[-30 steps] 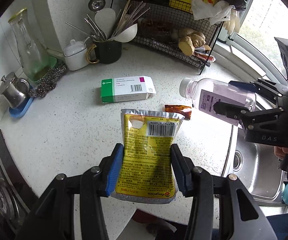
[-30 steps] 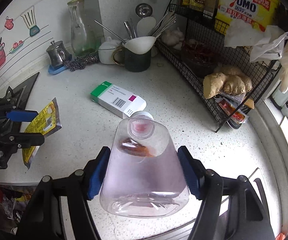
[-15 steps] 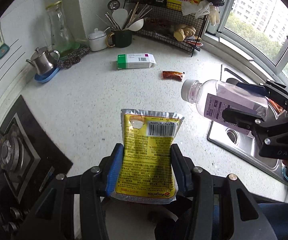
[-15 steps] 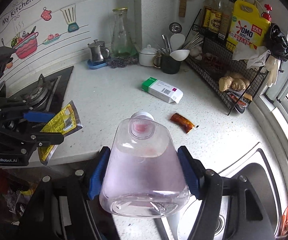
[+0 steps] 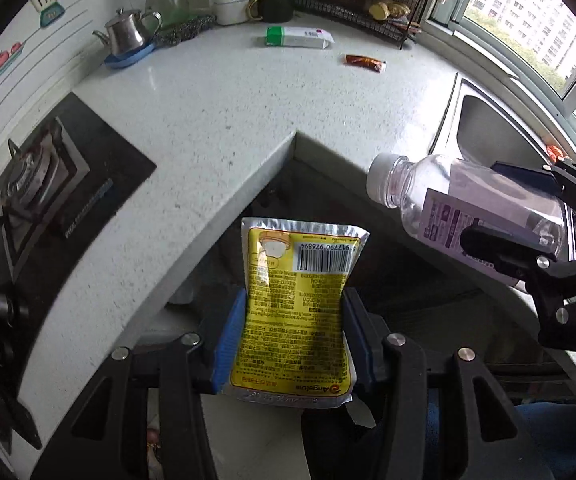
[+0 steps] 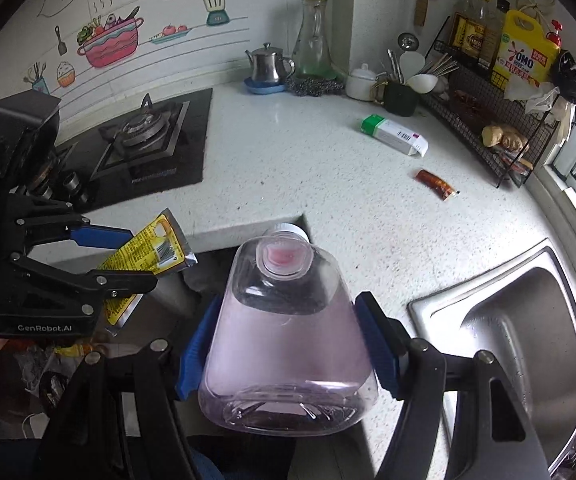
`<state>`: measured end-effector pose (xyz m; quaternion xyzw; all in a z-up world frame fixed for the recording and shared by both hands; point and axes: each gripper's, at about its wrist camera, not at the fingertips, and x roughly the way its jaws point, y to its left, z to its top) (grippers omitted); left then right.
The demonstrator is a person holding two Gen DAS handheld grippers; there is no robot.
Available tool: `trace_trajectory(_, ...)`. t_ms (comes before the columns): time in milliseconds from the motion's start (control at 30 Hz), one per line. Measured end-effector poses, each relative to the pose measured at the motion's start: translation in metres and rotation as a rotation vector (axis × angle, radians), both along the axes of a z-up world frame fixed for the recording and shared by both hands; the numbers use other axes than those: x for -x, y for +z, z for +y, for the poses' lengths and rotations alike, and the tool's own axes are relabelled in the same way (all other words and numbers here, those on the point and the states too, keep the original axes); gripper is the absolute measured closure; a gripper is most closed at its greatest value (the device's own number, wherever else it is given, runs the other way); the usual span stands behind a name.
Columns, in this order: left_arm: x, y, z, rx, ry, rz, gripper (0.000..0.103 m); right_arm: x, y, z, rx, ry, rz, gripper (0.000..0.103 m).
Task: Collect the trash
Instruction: 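Carry the sachet and bottle down toward the red bucket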
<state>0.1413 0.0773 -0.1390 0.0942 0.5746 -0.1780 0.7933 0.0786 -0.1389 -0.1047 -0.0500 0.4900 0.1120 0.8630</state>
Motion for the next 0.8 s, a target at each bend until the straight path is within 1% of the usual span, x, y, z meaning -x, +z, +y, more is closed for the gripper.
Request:
trace_trajectory(100, 0.009, -0.025, 0.006, 0.009, 0.034, 0.047, 0.057, 0.004, -0.026, 0.008, -0.006, 0.02, 0.06, 0.037)
trace_trajectory(200, 0.013, -0.055, 0.009, -0.009, 0.06, 0.086, 0.057, 0.004, -0.054, 0.017, 0.01, 0.047, 0.107, 0.037)
trace_trajectory(267, 0.012, -0.076, 0.013, -0.021, 0.088, 0.107, 0.057, 0.001, -0.077, 0.024, 0.033, 0.073, 0.126, 0.037)
trace_trajectory(400, 0.012, -0.126, 0.023, -0.006, 0.133, 0.149, 0.057, 0.0, -0.123, 0.036, 0.027, 0.098, 0.186, 0.037)
trace_trajectory(467, 0.011, -0.155, 0.026, -0.02, 0.143, 0.171, 0.057, 0.005, -0.145, 0.041, 0.035, 0.095, 0.201, 0.037)
trace_trajectory(533, 0.009, -0.187, 0.028, -0.017, 0.151, 0.19, 0.057, 0.004, -0.171, 0.041, 0.019, 0.075, 0.212, 0.037)
trace_trajectory(600, 0.008, -0.219, 0.029, -0.01, 0.156, 0.209, 0.057, 0.003, -0.197, 0.04, 0.023, 0.052, 0.211, 0.037)
trace_trajectory(667, 0.005, -0.252, 0.027, -0.006, 0.15, 0.219, 0.057, -0.001, -0.225, 0.038, 0.031, 0.036, 0.214, 0.037)
trace_trajectory(800, 0.0, -0.319, 0.02, -0.003, 0.123, 0.242, 0.056, -0.011, -0.283, 0.033, 0.029, 0.001, 0.248, 0.037)
